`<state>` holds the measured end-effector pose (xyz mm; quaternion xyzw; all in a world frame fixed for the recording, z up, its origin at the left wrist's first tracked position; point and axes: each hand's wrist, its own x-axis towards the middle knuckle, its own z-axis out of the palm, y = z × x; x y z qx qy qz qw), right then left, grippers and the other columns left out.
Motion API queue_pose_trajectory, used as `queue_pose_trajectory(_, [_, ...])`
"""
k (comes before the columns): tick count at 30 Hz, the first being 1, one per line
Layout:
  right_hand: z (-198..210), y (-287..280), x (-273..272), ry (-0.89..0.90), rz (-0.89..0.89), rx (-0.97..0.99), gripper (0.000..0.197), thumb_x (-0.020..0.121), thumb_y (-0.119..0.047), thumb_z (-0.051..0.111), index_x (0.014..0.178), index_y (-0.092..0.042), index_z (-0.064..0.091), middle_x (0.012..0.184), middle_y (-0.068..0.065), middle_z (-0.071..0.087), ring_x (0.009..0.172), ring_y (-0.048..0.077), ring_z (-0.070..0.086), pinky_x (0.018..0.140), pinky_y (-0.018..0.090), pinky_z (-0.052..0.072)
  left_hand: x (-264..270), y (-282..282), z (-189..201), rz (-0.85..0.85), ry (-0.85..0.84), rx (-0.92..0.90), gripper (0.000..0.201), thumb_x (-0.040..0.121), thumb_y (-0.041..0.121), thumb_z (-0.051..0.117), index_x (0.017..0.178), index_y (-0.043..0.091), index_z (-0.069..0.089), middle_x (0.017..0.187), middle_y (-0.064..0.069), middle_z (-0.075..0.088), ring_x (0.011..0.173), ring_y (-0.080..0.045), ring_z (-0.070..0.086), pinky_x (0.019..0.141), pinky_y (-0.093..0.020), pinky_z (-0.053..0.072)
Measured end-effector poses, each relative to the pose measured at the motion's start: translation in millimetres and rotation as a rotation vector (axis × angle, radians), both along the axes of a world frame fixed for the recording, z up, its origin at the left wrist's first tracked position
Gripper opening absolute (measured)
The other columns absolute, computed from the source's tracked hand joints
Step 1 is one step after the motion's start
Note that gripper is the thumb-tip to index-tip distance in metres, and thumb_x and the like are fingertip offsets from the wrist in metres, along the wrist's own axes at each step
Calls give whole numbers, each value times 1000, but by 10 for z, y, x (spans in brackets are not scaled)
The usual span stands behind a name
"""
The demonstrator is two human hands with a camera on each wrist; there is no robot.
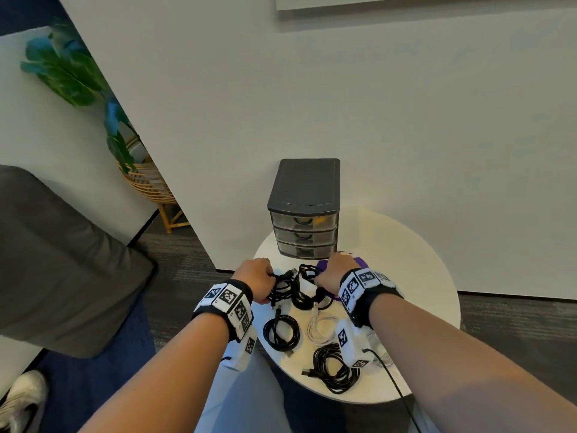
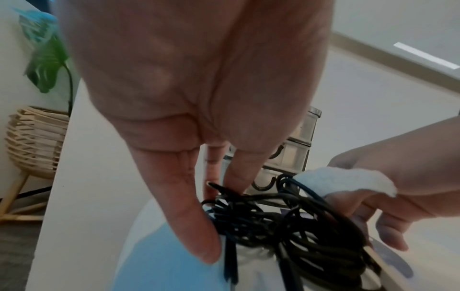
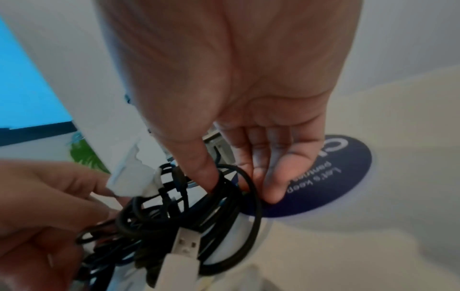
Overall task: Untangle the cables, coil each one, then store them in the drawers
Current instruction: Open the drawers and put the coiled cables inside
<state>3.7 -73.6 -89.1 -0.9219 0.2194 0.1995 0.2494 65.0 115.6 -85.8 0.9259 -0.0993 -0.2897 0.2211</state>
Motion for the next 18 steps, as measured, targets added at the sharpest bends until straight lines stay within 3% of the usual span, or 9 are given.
queue_pose_trajectory(5, [4,-281,-50,-17,-174,113,37,87,-37,70,74,-9,51,80,8,62,75,28,62,59,29,46,25,-225,1,29,17,-82,17,100,14,57,109,5,66,99,-14,70,85,-29,76,79,-43,64])
queue_pose_trajectory(8, [24,-575,-144,-22,-278,96,39,88,-35,71,69,-8,50,70,7,58,62,24,56,50,26,39,17,-438,-17,12,27,-117,21,99,19,57,110,4,67,96,-17,74,83,-29,77,80,-44,63])
queue_pose_trajectory(10, [18,-780,-232,-29,-327,59,45,88,-38,71,66,-7,48,64,6,54,55,21,49,49,26,36,-19,-613,-18,-43,40,-128,24,99,21,58,111,2,67,98,-19,74,88,-30,76,84,-46,62])
queue_pose_trajectory(13, [-1,-1068,-382,-17,-386,8,43,91,-30,68,62,-7,47,60,5,52,52,20,48,47,25,36,-130,-891,8,-120,80,-169,25,103,23,55,110,2,67,99,-21,75,90,-31,76,87,-46,61])
queue_pose_trajectory(16, [-5,-1312,-534,19,-406,-12,40,92,-28,66,63,-7,49,61,6,55,58,24,52,50,25,38,-236,-1121,19,-216,109,-183,26,104,25,54,114,4,66,100,-19,75,89,-30,75,83,-42,62])
queue_pose_trajectory(18, [-8,-1436,-621,44,-413,-27,39,93,-28,65,64,-7,49,63,6,55,60,23,53,50,25,39,-289,-1222,15,-296,125,-152,27,105,27,52,117,7,66,100,-14,74,82,-25,73,72,-33,61])
